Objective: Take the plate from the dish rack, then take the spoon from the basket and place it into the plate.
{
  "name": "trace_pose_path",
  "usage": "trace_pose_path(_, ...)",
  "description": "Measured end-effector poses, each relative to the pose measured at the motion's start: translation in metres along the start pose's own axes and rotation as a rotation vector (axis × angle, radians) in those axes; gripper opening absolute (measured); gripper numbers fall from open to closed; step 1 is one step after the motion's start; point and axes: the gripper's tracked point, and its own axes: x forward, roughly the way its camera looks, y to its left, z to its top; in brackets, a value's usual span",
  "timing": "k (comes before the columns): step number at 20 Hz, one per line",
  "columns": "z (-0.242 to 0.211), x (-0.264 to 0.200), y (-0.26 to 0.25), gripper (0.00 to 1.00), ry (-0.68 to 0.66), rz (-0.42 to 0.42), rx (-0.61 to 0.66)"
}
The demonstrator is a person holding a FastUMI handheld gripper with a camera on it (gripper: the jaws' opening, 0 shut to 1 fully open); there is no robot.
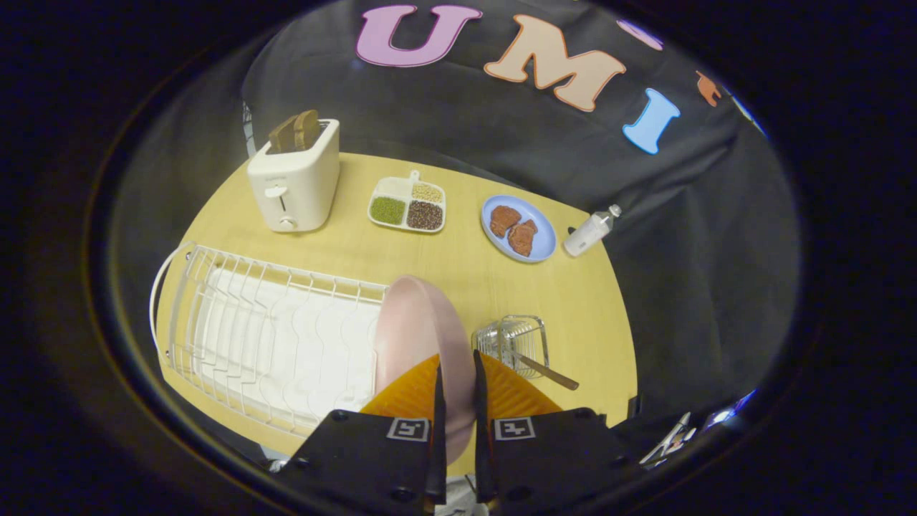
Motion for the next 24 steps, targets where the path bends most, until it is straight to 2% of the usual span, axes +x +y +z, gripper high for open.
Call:
trace_pose_path(5,0.027,-0.017,0.000,0.19,-0.082,-0.052,-0.053)
trace_pose_path(13,0.045,-0.053,-0.012,0.18,-0.186,0.072,0.057)
trace_pose_path(16,0.044,-0.063,-0.042,0.18,-0.217,0.103,0.139)
trace_pose_path(19,0.037,-0.075,-0.086,0.18,-0.266,0.099,0.211)
trace_pose_path(24,0.001,-0.082,-0.154,0.18,-0.344,0.097,0.344)
